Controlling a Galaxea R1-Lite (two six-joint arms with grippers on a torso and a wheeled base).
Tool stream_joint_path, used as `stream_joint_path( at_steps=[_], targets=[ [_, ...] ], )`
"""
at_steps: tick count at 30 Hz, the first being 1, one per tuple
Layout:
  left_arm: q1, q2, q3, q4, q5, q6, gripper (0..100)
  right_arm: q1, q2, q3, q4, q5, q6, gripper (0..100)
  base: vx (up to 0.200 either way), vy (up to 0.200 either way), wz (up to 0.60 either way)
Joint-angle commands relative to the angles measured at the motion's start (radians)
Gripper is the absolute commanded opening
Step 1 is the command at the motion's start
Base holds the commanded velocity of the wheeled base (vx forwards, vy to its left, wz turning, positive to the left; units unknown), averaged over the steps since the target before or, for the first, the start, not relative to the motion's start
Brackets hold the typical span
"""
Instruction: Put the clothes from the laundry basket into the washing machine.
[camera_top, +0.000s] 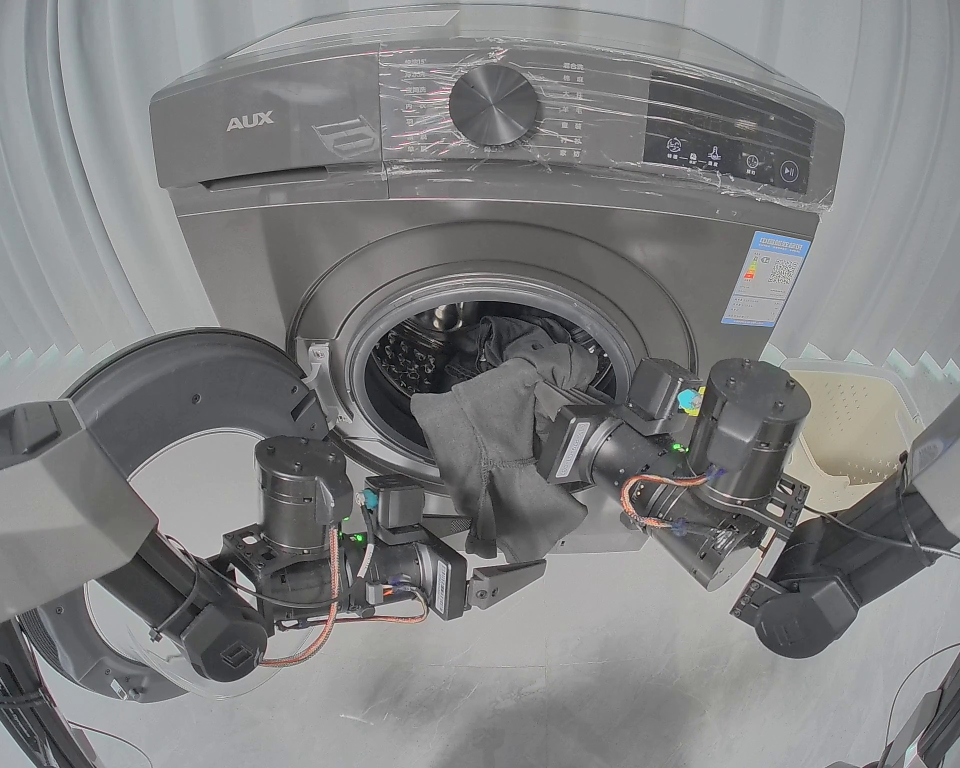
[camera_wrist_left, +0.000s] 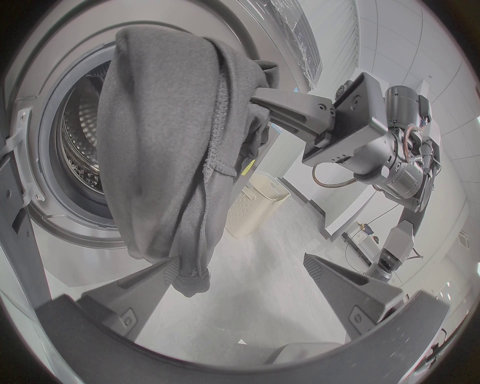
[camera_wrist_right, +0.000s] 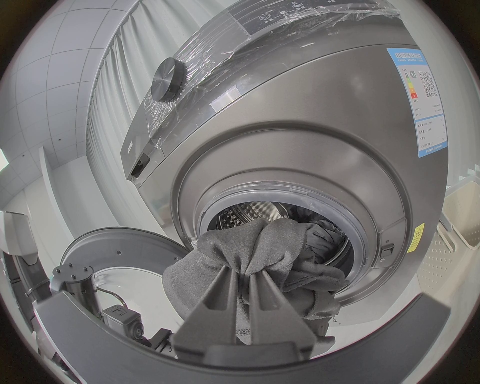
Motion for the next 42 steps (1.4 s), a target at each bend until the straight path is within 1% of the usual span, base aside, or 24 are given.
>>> stream_joint_path(
  at_steps=[1, 6, 9, 10, 15, 20, 25, 27, 30, 36, 37, 39, 42],
  targets=[
    [-0.003, 0.0, -0.003, -0.002, 0.004, 0.001, 100, -0.003, 0.005, -0.002, 0.0, 0.0, 0.001, 0, 0.0, 0.0, 0.0],
    [0.011, 0.063, -0.053, -0.043, 0.015, 0.006, 100, 0.0, 0.004, 0.001, 0.0, 0.0, 0.001, 0, 0.0, 0.0, 0.0],
    [0.017, 0.083, -0.062, -0.078, 0.039, 0.002, 100, 0.0, 0.002, 0.005, 0.0, 0.0, 0.001, 0, 0.0, 0.0, 0.0],
    [0.02, 0.092, -0.072, -0.094, 0.056, 0.004, 100, 0.001, 0.001, 0.006, 0.0, 0.0, 0.001, 0, 0.0, 0.0, 0.0],
    [0.024, 0.106, -0.104, -0.098, 0.071, 0.004, 100, 0.006, 0.002, 0.005, 0.0, 0.0, 0.001, 0, 0.0, 0.0, 0.0],
    [0.024, 0.108, -0.11, -0.1, 0.071, 0.006, 100, 0.007, 0.004, 0.006, 0.0, 0.0, 0.001, 0, 0.0, 0.0, 0.0],
    [0.014, 0.125, -0.112, -0.104, 0.061, 0.009, 100, 0.009, 0.005, 0.005, -0.002, 0.0, 0.001, 0, 0.0, 0.0, 0.0],
    [0.011, 0.14, -0.112, -0.12, 0.058, 0.009, 100, 0.009, 0.007, 0.005, -0.002, 0.0, 0.003, 0, 0.0, 0.0, 0.0],
    [0.001, 0.186, -0.119, -0.141, 0.068, 0.012, 100, 0.009, 0.008, 0.005, -0.002, -0.001, 0.004, 0, 0.0, 0.0, 0.0],
    [0.005, 0.261, -0.187, -0.2, 0.076, 0.009, 100, 0.009, 0.005, 0.011, -0.002, -0.001, 0.004, 0, 0.0, 0.0, 0.0],
    [0.005, 0.264, -0.194, -0.203, 0.084, 0.009, 100, 0.007, 0.004, 0.011, -0.002, -0.001, 0.004, 0, 0.0, 0.0, 0.0],
    [0.005, 0.275, -0.211, -0.207, 0.114, 0.009, 100, 0.006, 0.004, 0.011, -0.002, -0.001, 0.004, 0, 0.0, 0.0, 0.0],
    [0.005, 0.276, -0.217, -0.216, 0.124, 0.009, 100, 0.006, 0.005, 0.011, -0.002, -0.001, 0.004, 0, 0.0, 0.0, 0.0]
  ],
)
